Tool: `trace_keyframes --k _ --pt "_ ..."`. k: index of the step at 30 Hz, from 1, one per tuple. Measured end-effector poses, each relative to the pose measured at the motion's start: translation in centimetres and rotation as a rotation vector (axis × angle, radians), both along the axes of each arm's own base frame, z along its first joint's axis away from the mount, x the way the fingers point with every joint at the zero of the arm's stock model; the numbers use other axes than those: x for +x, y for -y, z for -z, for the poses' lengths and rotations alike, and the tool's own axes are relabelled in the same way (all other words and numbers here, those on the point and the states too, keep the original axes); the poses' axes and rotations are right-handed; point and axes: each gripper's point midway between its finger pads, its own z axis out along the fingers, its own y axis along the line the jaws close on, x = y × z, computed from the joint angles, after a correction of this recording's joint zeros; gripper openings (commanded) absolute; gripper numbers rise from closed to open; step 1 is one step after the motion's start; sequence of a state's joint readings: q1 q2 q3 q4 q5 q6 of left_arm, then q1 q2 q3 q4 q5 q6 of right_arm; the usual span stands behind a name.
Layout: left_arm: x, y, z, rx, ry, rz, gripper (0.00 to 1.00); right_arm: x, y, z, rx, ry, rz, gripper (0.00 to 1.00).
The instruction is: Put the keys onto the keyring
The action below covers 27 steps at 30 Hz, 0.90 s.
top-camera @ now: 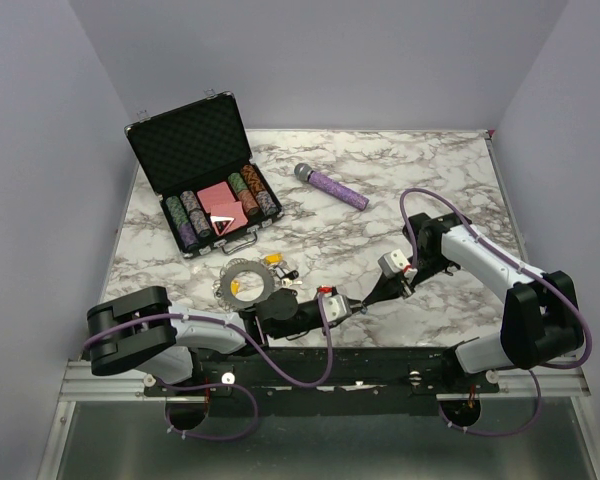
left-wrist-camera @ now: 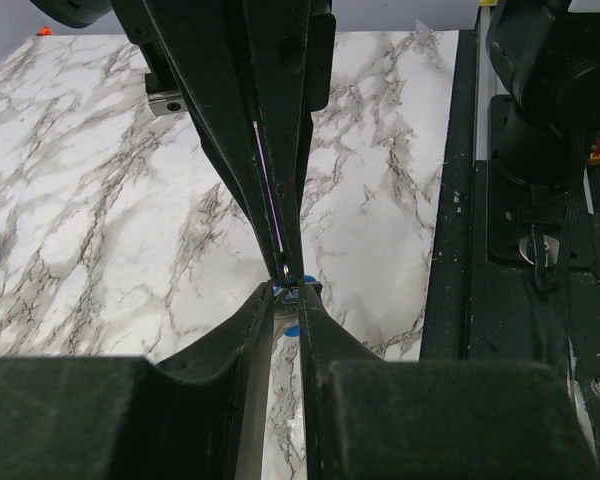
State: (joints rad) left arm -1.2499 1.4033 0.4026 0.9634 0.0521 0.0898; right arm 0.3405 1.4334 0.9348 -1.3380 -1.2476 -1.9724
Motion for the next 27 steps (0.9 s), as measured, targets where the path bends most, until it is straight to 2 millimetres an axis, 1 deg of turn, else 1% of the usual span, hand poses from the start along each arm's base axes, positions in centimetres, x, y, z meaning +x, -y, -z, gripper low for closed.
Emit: trace_keyframes --k 2,8,14,18,22,27 --pt "-0.01 0.05 -0.02 0.0 0.0 0.001 0.19 -0.02 0.01 0.02 0.0 -0.001 0.0 0.01" --pt "0.02 0.08 -0.06 0.0 0.004 0.001 0.16 -0.07 0.03 0.03 -0.001 -0.004 0.0 0.01" --pt "0.05 0.18 0.07 0.004 0.004 0.001 0.03 -0.08 0.06 0.07 -0.003 -0.005 0.001 0.01" --pt "-0.02 0.21 0.1 0.005 0.003 0.003 0.01 -0.08 0.06 0.07 -0.002 -0.005 0.001 0.01" --pt "-0.02 0.21 0.1 0.005 0.002 0.002 0.01 -0.08 0.06 0.07 -0.002 -0.005 0.001 0.01" --pt "-0.03 0.21 0.11 0.005 0.002 0.002 0.09 -0.08 0.06 0.06 -0.002 -0.005 0.001 0.01"
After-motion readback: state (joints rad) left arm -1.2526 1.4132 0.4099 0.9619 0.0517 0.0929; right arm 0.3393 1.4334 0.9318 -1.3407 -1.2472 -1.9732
